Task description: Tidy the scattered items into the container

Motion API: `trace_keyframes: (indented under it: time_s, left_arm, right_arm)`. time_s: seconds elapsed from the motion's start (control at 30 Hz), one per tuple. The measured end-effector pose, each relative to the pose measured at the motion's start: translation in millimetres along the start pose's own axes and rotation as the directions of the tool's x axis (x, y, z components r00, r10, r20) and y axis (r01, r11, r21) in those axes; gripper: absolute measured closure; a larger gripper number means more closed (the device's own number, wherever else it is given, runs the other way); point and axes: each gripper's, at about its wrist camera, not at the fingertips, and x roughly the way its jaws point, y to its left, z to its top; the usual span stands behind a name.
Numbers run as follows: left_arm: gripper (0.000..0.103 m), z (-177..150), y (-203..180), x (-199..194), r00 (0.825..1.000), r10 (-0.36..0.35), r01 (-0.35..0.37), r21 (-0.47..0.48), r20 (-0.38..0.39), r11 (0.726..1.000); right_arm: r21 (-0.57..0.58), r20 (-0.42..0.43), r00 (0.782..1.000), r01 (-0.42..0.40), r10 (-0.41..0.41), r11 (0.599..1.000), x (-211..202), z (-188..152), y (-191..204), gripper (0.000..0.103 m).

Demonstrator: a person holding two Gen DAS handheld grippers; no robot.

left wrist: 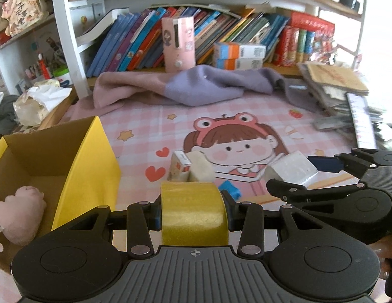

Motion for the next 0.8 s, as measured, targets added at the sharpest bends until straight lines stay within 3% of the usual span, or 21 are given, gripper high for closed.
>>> trace_keyframes:
  time_s: [0.43, 0.8]
  left_arm:
    - [0.062, -32, 25, -75, 0.986, -0.143, 0.142, 0.020, 0.090, 0.990]
    - [0.062, -78, 53, -124, 0.969, -0.205, 0.196, 0.072, 0.137, 0.978]
  right_arm:
    - [0.037, 0.006, 0.999, 0.034, -0.034, 0.999, -79, -22, 39, 0.040]
    - [0.060, 0.044, 0.994, 0.098, -0.101, 0.993, -123, -44, 95, 0.040]
